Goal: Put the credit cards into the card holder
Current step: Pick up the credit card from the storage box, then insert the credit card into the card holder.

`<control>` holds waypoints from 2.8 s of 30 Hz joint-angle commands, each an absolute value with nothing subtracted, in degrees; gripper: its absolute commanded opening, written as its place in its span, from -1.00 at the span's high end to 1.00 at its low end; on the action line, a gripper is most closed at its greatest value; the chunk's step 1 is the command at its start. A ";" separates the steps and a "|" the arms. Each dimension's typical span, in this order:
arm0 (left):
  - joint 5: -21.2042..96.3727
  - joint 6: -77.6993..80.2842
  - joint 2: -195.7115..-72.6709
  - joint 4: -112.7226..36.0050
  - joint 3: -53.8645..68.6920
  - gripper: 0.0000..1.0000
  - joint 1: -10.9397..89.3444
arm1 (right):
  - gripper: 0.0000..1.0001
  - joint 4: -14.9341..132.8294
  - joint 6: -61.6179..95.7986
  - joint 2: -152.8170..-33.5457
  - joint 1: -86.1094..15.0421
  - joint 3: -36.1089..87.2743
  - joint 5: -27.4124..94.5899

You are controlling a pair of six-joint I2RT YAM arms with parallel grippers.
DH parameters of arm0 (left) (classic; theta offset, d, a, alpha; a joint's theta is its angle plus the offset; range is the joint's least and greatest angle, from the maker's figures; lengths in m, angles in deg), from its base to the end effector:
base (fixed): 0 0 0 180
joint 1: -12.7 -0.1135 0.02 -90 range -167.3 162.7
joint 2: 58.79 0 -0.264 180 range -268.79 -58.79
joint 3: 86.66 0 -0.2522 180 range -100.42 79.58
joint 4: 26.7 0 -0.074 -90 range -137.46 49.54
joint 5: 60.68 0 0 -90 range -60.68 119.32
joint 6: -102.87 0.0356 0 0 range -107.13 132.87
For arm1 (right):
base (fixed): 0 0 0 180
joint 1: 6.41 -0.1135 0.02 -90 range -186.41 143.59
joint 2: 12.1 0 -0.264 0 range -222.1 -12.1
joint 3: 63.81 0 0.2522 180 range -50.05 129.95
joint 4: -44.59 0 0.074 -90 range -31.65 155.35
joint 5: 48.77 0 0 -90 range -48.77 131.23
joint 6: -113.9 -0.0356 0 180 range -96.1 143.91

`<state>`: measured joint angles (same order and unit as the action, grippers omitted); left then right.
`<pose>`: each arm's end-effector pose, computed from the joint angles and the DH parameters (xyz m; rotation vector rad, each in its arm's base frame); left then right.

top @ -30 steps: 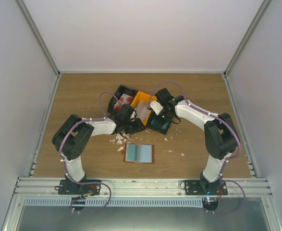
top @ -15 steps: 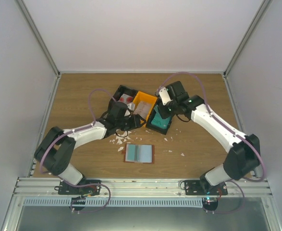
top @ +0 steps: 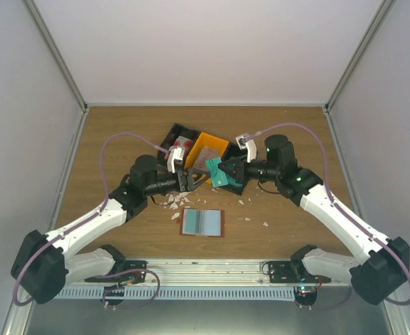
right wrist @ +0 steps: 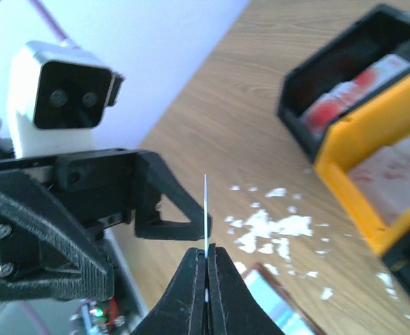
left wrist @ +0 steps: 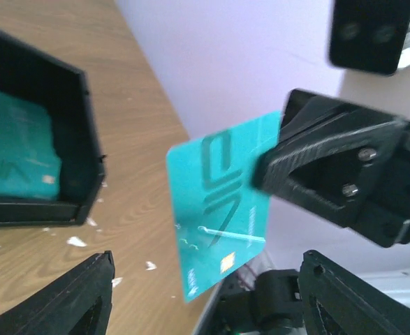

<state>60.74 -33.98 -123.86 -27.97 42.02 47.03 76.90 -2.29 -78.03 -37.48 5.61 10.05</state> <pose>0.1997 -0.1589 0.2659 0.2132 2.0579 -1.4413 0.2094 0.1477 0.3195 -0.4521 2.1627 1.1514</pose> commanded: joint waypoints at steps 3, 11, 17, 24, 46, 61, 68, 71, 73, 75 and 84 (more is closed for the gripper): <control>67.34 -35.98 -120.66 -22.11 43.19 -0.24 46.63 | 0.99 58.63 -16.18 -73.62 -38.46 -1.07 -4.65; 72.38 -38.56 -120.38 -17.28 44.06 0.77 46.62 | 0.99 50.88 -21.77 -72.67 -38.80 -6.12 -7.62; 73.26 -38.48 -120.02 -18.56 43.96 1.00 46.40 | 0.65 52.24 -19.82 -71.30 -38.82 -8.55 -7.04; 76.17 -37.45 -120.73 -23.29 41.69 1.00 45.69 | 0.78 49.11 -20.89 -69.13 -39.52 -12.44 -9.44; 46.66 -29.79 -119.21 -54.13 53.22 -0.07 45.05 | 0.99 47.92 -31.10 -80.52 -47.66 -25.14 13.36; 58.60 -28.72 -127.06 -44.94 61.08 0.11 45.12 | 0.99 32.27 -39.59 -92.21 -51.38 -30.54 13.62; 64.31 -30.02 -128.27 -42.74 62.09 0.37 45.22 | 0.99 25.71 -43.15 -95.38 -51.58 -33.14 11.83; 64.40 -30.26 -127.96 -43.05 62.33 0.40 45.31 | 0.99 25.54 -43.65 -96.30 -51.58 -33.39 12.03; 64.04 -30.37 -128.04 -43.30 62.27 0.40 45.31 | 0.99 25.80 -43.49 -96.84 -51.58 -33.18 12.15; 64.12 -30.48 -128.39 -43.12 62.22 0.41 45.36 | 0.99 26.29 -43.13 -97.26 -51.59 -32.66 11.85; 62.25 -30.31 -128.90 -44.67 61.58 0.51 45.40 | 0.99 37.69 -37.40 -91.84 -48.37 -30.92 11.06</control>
<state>62.82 -30.20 -128.65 -45.54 61.82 45.22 31.52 -41.33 -95.32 -50.15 -31.96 11.21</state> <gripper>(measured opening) 0.252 0.017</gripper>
